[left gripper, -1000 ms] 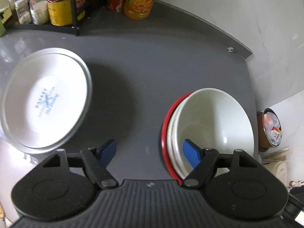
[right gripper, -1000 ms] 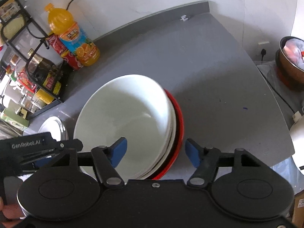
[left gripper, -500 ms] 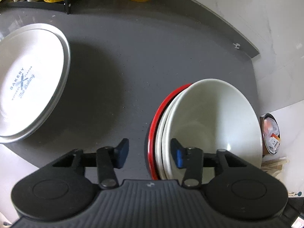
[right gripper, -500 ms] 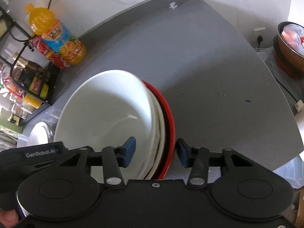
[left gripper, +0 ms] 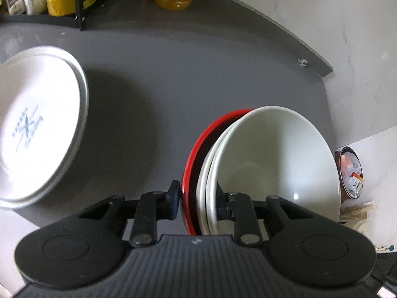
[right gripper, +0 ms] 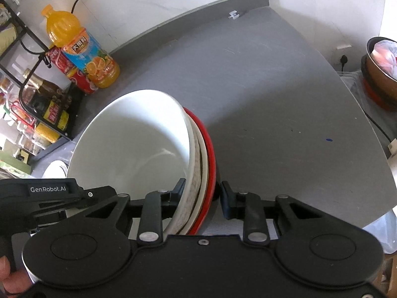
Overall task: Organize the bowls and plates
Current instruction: 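Close both grippers on the rim of the red bowl stack, then lift and carry the bowl stack with both grippers over the plates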
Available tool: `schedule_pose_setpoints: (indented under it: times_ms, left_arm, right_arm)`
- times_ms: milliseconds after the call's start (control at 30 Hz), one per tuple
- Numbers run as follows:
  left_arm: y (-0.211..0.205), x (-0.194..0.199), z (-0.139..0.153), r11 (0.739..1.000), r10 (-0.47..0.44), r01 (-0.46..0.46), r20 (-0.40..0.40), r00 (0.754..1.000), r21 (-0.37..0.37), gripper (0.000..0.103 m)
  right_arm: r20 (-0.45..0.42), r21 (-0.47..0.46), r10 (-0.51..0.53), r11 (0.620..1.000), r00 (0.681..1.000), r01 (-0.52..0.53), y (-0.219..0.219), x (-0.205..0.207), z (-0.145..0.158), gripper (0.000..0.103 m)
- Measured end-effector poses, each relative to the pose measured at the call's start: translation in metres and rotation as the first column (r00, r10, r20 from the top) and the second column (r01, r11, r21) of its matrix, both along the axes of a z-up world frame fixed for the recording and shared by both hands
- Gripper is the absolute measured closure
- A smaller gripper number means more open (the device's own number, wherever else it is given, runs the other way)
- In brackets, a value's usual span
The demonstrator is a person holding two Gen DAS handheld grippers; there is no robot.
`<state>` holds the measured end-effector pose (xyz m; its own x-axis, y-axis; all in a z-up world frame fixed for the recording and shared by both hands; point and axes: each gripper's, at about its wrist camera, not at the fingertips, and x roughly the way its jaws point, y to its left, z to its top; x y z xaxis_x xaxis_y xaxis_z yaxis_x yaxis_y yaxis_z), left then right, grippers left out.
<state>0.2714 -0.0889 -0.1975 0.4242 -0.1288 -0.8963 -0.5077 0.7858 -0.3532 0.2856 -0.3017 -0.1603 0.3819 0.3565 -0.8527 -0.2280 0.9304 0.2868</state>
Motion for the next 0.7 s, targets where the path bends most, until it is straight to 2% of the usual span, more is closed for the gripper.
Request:
schedule_pose_setpoints:
  times_ms: [400, 700]
  left_arm:
    - [0.036, 0.002, 0.037, 0.999, -0.018, 0.016, 0.055, 0.998, 0.037, 0.079]
    - [0.096, -0.006, 0.069, 0.999, 0.013, -0.017, 0.081, 0.997, 0.050, 0.079]
  right_arm:
    - [0.055, 0.040, 0.029, 0.999, 0.998, -0.031, 0.035, -0.001, 0.027, 0.075]
    - [0.078, 0.078, 0.080, 0.993, 0.994, -0.086, 0.081, -0.009, 0.049, 0.075]
